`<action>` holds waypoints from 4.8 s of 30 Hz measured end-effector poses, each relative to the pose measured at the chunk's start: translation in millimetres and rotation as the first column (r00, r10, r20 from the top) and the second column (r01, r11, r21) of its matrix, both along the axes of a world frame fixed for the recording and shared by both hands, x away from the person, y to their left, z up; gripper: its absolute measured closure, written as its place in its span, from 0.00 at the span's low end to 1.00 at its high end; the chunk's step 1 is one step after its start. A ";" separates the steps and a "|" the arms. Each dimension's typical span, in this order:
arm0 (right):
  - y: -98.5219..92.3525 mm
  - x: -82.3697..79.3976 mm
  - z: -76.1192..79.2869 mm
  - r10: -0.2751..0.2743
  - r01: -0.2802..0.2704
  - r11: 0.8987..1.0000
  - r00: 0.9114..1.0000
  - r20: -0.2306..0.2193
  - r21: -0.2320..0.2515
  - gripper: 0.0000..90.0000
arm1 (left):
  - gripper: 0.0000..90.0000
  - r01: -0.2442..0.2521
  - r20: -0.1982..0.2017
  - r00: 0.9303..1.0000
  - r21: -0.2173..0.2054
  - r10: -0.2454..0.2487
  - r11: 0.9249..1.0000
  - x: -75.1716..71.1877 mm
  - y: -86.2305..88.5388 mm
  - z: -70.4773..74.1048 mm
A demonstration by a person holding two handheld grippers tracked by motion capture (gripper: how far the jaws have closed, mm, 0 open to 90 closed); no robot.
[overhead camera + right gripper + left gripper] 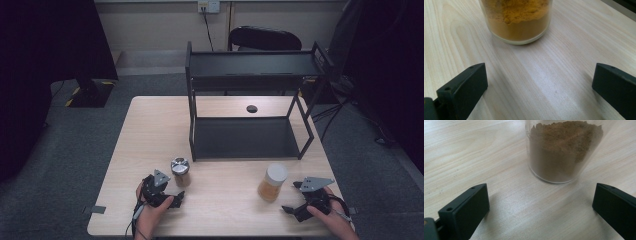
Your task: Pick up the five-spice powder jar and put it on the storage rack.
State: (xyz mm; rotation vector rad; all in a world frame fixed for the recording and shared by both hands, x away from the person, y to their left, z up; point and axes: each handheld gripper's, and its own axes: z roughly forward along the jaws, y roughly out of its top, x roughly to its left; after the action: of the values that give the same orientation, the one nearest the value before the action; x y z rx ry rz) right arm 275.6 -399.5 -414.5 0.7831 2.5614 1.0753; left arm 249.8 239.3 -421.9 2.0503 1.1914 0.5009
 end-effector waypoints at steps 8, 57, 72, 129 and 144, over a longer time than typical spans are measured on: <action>0.0 0.0 0.0 0.000 0.000 1.000 1.000 0.000 0.000 0.00 | 0.02 0.030 0.021 0.999 -0.041 -0.029 0.999 -0.3 5.5 0.6; 0.0 0.0 0.0 0.000 0.000 1.000 1.000 0.000 0.000 0.00 | 0.34 0.075 0.110 0.992 -0.076 -0.066 0.994 23.7 -9.8 7.0; 0.1 -0.1 0.0 0.000 0.000 1.000 1.000 0.000 0.000 0.00 | 0.34 0.108 0.081 0.992 -0.093 -0.101 0.990 27.3 -20.0 20.3; 0.0 -0.1 0.0 0.000 0.000 1.000 1.000 0.000 0.000 0.00 | 0.34 0.262 0.073 0.964 -0.112 -0.255 0.958 100.7 -92.2 88.2; 0.0 -0.2 -0.1 0.000 0.000 1.000 1.000 0.000 0.000 0.00 | 0.34 0.285 0.073 0.957 -0.098 -0.279 0.953 116.4 -107.0 112.1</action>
State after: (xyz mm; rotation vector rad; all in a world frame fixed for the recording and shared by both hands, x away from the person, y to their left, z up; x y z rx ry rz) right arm 275.4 -399.4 -414.5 0.7834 2.5607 1.0754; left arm 366.1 132.3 -309.9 2.0547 0.8522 0.3473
